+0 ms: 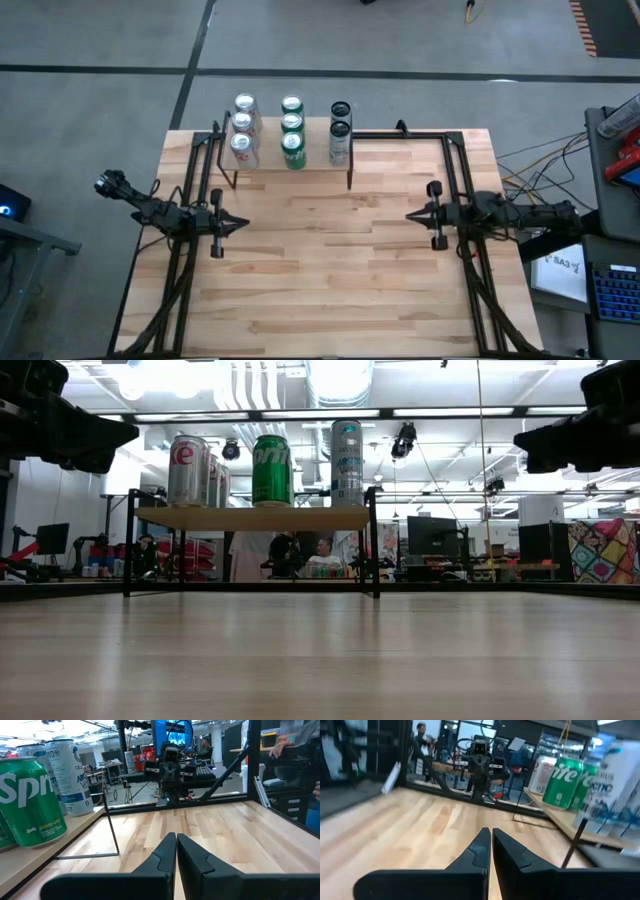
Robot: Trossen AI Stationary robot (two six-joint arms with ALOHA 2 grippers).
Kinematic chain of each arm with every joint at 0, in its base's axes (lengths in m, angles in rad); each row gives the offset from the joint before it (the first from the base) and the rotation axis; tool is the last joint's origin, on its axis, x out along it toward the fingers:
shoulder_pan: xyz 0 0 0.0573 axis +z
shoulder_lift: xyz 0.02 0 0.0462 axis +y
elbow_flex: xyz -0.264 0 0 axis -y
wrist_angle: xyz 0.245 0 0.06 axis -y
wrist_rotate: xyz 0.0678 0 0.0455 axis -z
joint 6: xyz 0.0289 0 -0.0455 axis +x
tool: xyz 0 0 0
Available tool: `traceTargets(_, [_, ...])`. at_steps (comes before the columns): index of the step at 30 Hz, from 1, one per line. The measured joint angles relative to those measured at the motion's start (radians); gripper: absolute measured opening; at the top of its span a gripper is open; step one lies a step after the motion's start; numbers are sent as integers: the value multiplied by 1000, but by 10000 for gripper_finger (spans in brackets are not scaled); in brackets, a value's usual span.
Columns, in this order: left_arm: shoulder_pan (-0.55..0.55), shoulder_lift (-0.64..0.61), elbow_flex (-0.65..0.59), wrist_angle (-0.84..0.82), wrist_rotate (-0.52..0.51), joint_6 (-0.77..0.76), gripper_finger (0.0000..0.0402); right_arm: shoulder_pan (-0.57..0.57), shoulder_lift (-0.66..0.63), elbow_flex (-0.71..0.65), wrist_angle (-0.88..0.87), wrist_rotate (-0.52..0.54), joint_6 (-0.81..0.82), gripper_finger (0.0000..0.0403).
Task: Place canned beverage on shelf
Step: Return to Home Position
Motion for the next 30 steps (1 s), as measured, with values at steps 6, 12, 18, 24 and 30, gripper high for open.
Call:
traceTargets(6, [0, 0, 0, 0, 0, 0, 0, 0, 0, 0, -1, 0, -46, 9])
traceTargets(12, [0, 0, 0, 0, 0, 0, 0, 0, 23, 0, 1, -2, -48, 9])
traceTargets(18, [0, 0, 0, -1, 0, 0, 0, 0, 35, 0, 1, -2, -48, 9])
traceTargets(24, [0, 0, 0, -1, 0, 0, 0, 0, 35, 0, 4, -4, -48, 9])
traceTargets(30, [0, 0, 0, -1, 0, 0, 0, 0, 35, 0, 4, -4, -48, 9])
